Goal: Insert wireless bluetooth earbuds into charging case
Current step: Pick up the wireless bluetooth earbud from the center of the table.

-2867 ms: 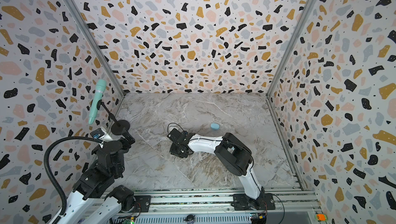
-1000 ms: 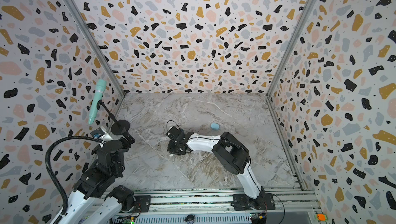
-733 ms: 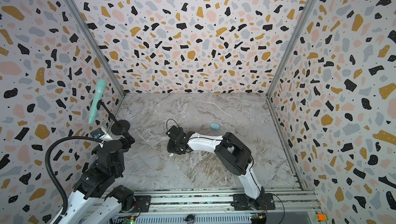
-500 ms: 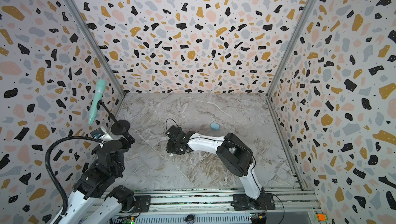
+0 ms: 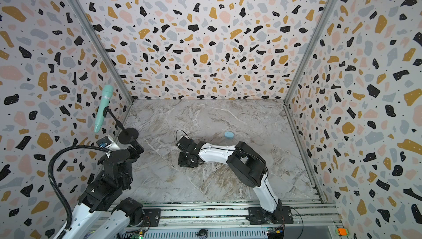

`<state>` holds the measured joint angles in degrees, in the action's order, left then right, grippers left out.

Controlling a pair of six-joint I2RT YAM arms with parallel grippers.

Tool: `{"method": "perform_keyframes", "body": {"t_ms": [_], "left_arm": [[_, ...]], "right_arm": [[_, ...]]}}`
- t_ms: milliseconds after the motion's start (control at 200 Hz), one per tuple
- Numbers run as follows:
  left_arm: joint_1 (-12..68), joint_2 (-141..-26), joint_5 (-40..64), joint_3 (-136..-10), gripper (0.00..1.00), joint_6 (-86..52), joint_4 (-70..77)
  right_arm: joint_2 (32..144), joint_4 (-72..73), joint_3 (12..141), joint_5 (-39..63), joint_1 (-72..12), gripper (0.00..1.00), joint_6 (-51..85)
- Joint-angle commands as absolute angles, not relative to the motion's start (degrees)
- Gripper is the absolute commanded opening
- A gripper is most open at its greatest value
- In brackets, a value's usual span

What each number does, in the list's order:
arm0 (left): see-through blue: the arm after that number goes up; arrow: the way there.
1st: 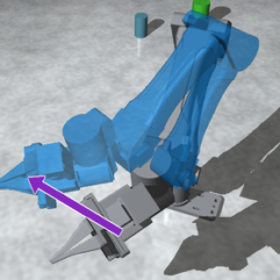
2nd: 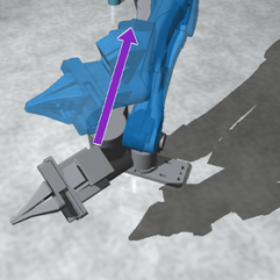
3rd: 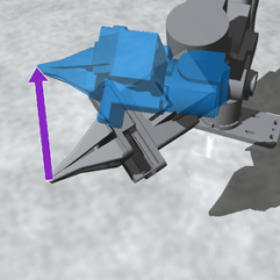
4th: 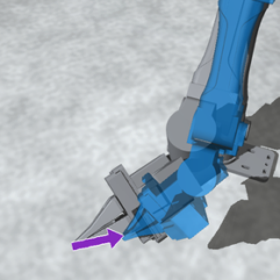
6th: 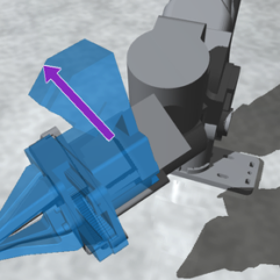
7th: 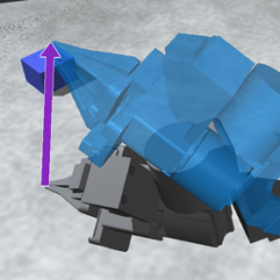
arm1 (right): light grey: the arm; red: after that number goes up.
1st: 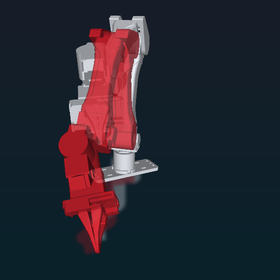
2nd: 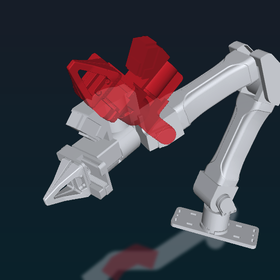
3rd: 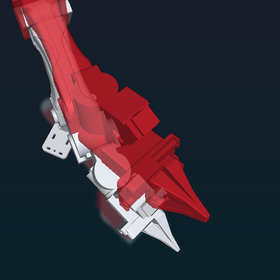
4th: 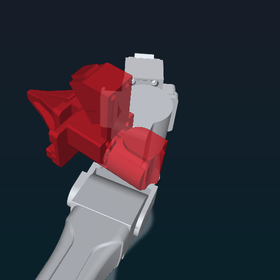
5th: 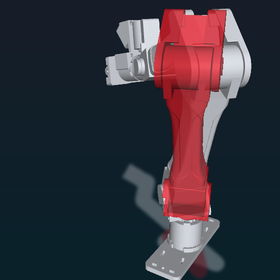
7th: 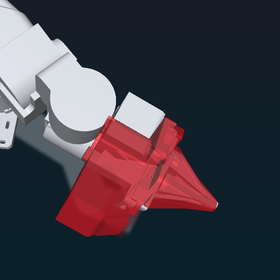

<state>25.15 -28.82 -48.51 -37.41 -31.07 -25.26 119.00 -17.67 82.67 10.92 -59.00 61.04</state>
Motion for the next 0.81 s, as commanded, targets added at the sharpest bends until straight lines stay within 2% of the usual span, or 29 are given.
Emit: {"method": "perform_keyframes", "body": {"t_ms": [0,801], "left_arm": [[24.79,-28.39,-48.87,-36.83,1.00,-30.49,-23.20],[24.70,-28.71,-48.65,-36.82,1.00,-30.49,-23.01]], "right_arm": [[118.13,-19.16,83.90,10.30,-58.84,0.32,59.96],[119.52,-17.76,82.44,10.58,-58.10,0.21,60.17]]}}
